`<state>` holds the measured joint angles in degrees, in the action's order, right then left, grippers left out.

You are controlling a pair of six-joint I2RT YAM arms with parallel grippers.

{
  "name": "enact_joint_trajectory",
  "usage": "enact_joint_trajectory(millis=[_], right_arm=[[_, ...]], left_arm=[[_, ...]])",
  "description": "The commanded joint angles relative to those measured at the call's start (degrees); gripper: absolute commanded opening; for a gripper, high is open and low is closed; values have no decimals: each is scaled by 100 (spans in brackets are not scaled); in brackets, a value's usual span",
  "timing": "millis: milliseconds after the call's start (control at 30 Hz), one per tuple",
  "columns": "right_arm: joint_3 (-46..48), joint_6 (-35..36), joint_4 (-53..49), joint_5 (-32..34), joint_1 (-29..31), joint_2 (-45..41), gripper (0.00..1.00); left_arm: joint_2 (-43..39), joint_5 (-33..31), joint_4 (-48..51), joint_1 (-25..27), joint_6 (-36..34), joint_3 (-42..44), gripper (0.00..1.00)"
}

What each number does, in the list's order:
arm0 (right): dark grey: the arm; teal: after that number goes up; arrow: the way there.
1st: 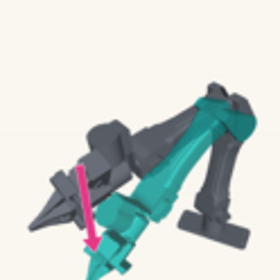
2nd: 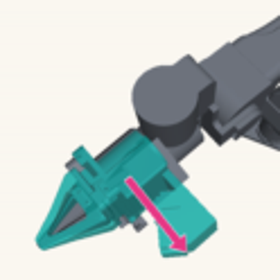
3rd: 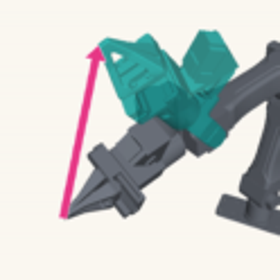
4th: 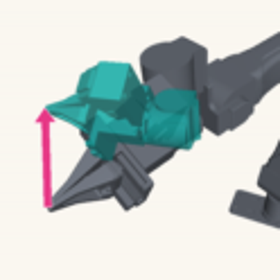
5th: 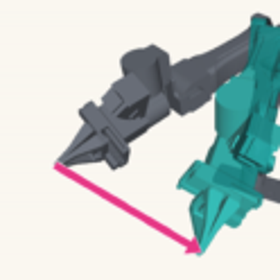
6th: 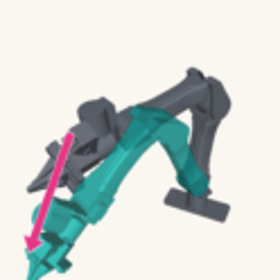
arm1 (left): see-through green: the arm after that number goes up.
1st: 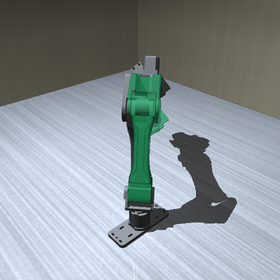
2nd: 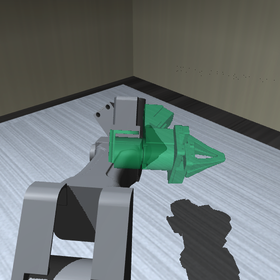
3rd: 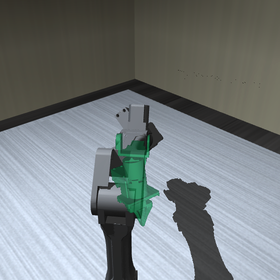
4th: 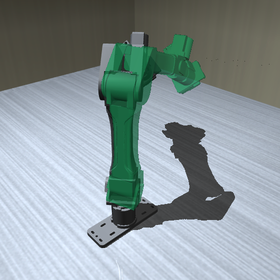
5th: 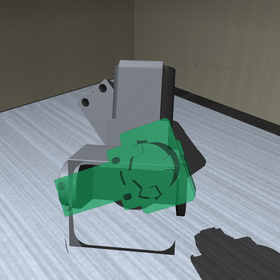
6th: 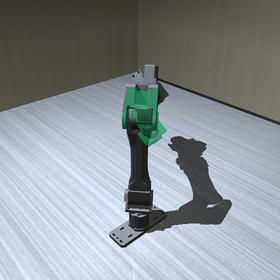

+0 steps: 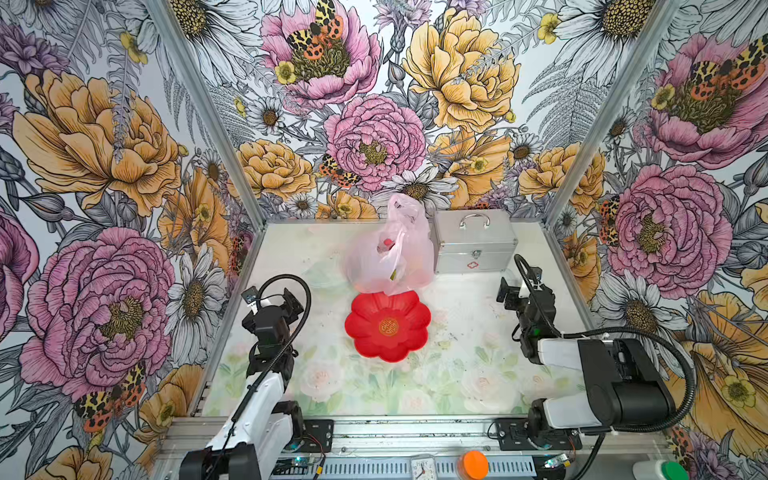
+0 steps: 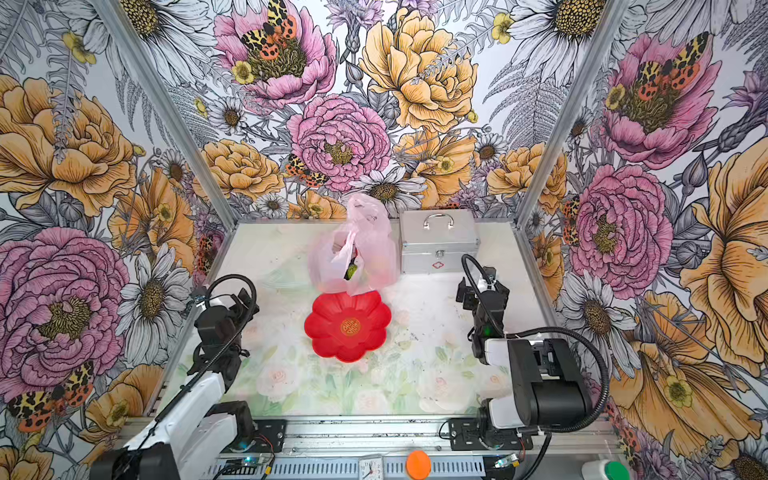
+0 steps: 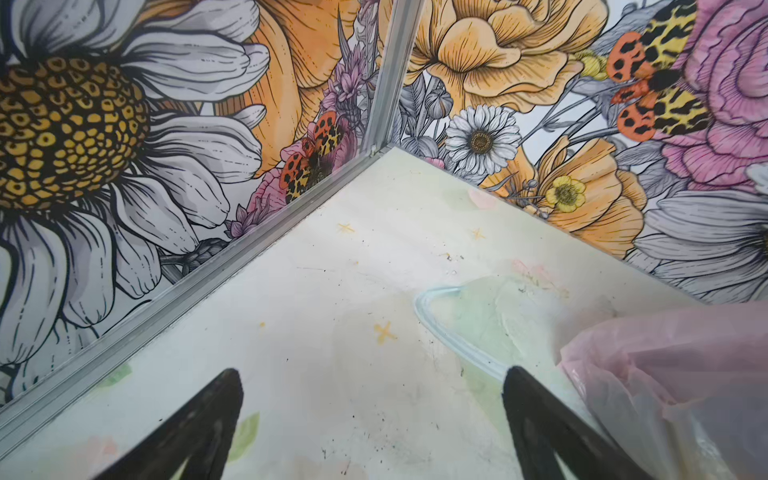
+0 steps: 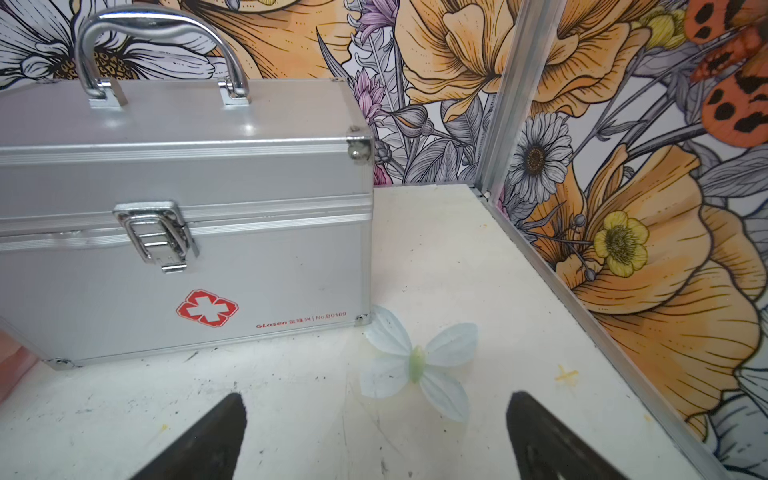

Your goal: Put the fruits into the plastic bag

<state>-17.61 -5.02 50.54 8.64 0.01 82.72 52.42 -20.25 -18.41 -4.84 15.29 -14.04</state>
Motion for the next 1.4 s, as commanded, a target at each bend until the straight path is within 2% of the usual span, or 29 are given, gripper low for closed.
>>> enact_joint_trajectory(millis=[0,133,400,733,933,1033,1100,1133,1233,1300,1333,1367], right_arm=[[81,62,690,-99,-19,224,100],[-19,76,781,-86,-16,510,100],[-490,36,-100,-64,-33,533,99],[-482,31,-106,-92,-54,528,99],[-485,27,-98,-98,-54,526,100],[-481,28,-101,-98,-47,526,99],[-485,26,-104,-96,-53,527,99],[-485,27,-104,-100,-54,529,99],[-482,27,-105,-97,-50,527,100],[-482,29,-105,-94,-53,528,100],[-487,28,-104,-94,-46,531,99],[-481,28,-105,-98,-47,525,100]], left_arm=[[310,-277,-1010,92,-337,84,99],[446,-348,-1190,137,-460,128,99],[579,-361,-1416,155,-447,223,99],[1809,-299,-1689,163,-457,-460,99],[2452,310,-2208,71,-717,-731,99],[2938,697,-2979,60,-826,-696,99],[2892,785,-2617,114,-933,-821,99],[2945,1059,-2781,113,-993,-767,99],[3103,1688,-3476,147,-1274,-472,99],[3484,2143,-4296,90,-1355,-231,99],[3746,2243,-4837,62,-1332,-166,99],[3758,2176,-4872,38,-1281,-179,99]])
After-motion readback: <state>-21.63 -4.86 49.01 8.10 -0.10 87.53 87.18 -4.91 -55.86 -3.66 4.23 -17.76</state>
